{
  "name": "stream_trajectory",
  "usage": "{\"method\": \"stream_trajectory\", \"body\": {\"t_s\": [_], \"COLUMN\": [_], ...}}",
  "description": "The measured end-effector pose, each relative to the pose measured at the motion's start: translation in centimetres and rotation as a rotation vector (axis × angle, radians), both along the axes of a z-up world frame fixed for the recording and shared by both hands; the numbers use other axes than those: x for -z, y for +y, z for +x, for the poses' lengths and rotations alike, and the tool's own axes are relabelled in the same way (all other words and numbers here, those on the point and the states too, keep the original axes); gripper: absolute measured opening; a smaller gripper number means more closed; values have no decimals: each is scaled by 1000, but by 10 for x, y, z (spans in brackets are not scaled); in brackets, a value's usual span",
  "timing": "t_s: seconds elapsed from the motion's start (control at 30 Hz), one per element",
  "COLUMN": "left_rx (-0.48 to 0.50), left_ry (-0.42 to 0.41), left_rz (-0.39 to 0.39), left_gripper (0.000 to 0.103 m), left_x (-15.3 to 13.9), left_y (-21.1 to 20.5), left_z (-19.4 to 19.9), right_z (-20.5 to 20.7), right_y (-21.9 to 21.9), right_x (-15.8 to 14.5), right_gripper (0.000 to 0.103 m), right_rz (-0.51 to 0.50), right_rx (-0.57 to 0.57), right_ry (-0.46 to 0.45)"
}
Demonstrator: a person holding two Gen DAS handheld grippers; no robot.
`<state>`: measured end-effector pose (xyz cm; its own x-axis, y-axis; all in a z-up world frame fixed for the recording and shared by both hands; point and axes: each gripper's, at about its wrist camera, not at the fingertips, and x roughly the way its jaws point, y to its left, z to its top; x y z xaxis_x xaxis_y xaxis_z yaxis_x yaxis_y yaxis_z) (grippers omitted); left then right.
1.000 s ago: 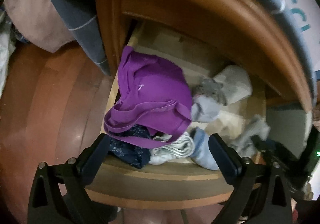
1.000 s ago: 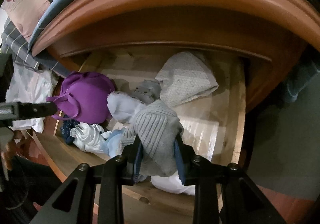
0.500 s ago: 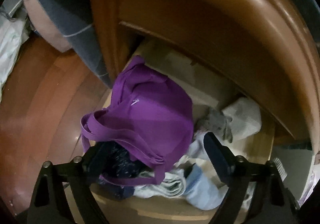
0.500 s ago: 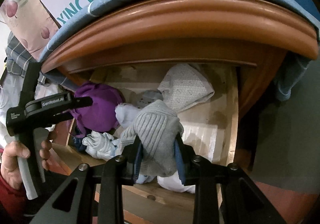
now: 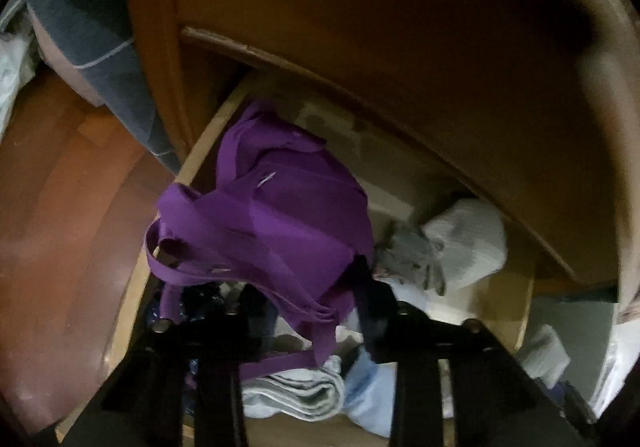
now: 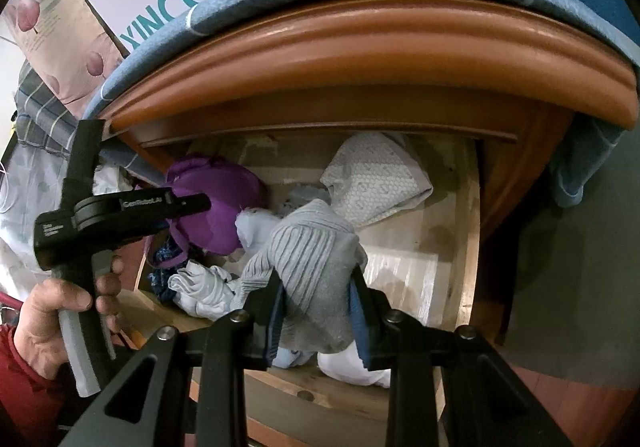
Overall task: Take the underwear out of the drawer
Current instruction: 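Grasp the purple bra strap with the left tool and lift it out, then carry the purple bra with the left tool over the white box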
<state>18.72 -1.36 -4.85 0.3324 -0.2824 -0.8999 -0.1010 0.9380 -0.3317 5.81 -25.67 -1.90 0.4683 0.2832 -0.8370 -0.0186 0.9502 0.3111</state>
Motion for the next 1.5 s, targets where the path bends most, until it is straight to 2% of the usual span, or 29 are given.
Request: {"method": "stream_trajectory", "body": {"t_s": [0.1,0.23,0.33,0.57,0.8,0.97,1.23,1.5], "left_rx": [14,46,74,154,196,222,279,320], "left_ry": [-13,-27,-38,-108,-114,-149,-245,-369], "left_rz": [-26,2,-16,11,16,10,13,37], "left_gripper": [21,19,18,17,17,17,17,15], "left_x": [-9,-21,-31,-64,-85,-105,-161,-236], "left_y": [-1,-3,-2,-9,-2,-4,-4,-3], "left_z": [-4,-15,-23,-47,-71,-89,-113,-127], "right_z": [0,0,1,1,1,0,5,4], "right_y": [0,-1,-1,-2,-5,-2,-6,-4], "right_x": [-1,0,0,-2,-2,-2,3,0], "right_gripper": [29,29,29,29,29,29,29,29], "right_rz": [1,-3,-12,-9,-10,-19,-24,-24], "right_rx": [1,12,16,18,24,21,34,36], "right_ry": [-2,-3,-1,-3,-1,5,33,27]}}
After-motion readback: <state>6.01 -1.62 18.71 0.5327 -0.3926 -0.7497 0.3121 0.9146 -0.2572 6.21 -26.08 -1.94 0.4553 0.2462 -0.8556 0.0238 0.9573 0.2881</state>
